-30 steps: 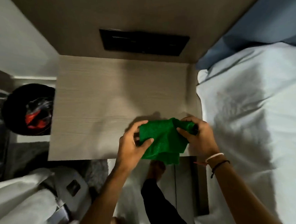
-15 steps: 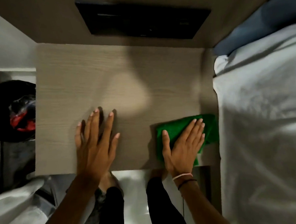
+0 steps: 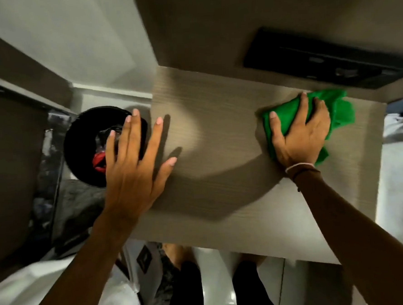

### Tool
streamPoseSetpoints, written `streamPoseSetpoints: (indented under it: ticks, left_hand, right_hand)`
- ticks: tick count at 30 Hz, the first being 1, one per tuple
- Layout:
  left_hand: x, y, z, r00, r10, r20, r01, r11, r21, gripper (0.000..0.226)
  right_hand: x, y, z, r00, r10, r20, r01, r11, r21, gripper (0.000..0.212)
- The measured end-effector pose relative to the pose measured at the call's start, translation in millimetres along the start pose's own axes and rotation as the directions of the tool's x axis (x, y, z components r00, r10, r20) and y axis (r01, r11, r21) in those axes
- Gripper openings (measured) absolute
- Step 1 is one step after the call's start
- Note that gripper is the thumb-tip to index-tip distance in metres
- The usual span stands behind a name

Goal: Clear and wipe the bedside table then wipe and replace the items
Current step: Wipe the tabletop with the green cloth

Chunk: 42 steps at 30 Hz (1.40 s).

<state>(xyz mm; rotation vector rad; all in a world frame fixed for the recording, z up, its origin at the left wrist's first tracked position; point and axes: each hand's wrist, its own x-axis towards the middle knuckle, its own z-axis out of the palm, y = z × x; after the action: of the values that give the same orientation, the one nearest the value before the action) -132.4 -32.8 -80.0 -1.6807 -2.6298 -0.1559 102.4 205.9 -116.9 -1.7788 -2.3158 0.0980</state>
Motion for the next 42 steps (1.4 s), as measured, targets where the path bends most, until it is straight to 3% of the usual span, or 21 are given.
streamPoseSetpoints:
  ticks: [7, 13, 21, 25, 30, 33, 38, 42]
  left_hand:
    - [-12, -48, -18, 1.000, -0.017, -0.003, 0.017, 1.000, -0.005, 0.072]
    - [-30, -64, -30, 0.996, -0.056, 0.070, 0.055, 0.998, 0.014, 0.079]
    - [-60, -35, -36, 0.977, -0.130, 0.167, 0.146, 0.986, -0.083, 0.087]
    - [-77, -29, -40, 0.978, -0.097, 0.187, 0.110, 0.992, -0.062, 0.085]
    - [-92, -18, -44, 0.976, -0.020, 0.215, 0.029, 0.999, -0.038, 0.086]
    - [-90, -6, -44, 0.973, 0.003, 0.233, 0.007, 0.999, -0.042, 0.086]
    - [-70, 31, -36, 0.971, 0.033, 0.236, -0.018, 0.998, -0.065, 0.088]
    - [-48, 54, -25, 0.982, 0.040, 0.183, -0.026, 0.997, -0.075, 0.087]
  right_hand:
    - [-18, -118, 21, 0.981, -0.176, 0.081, 0.168, 0.981, 0.098, 0.093]
    - [-59, -186, 28, 0.861, -0.481, 0.165, 0.457, 0.874, 0.166, 0.098]
    - [-155, -179, 15, 0.686, -0.673, 0.275, 0.623, 0.739, 0.256, 0.099]
    - [-206, -158, 3, 0.670, -0.697, 0.255, 0.616, 0.714, 0.333, 0.090]
    - [-227, -96, -11, 0.635, -0.712, 0.299, 0.650, 0.702, 0.291, 0.099]
    - [-214, -45, -20, 0.671, -0.666, 0.326, 0.619, 0.745, 0.250, 0.107]
    - [-142, 55, -37, 0.836, -0.443, 0.326, 0.447, 0.892, 0.067, 0.107]
    - [-72, 73, -31, 0.878, -0.380, 0.293, 0.401, 0.916, -0.015, 0.108]
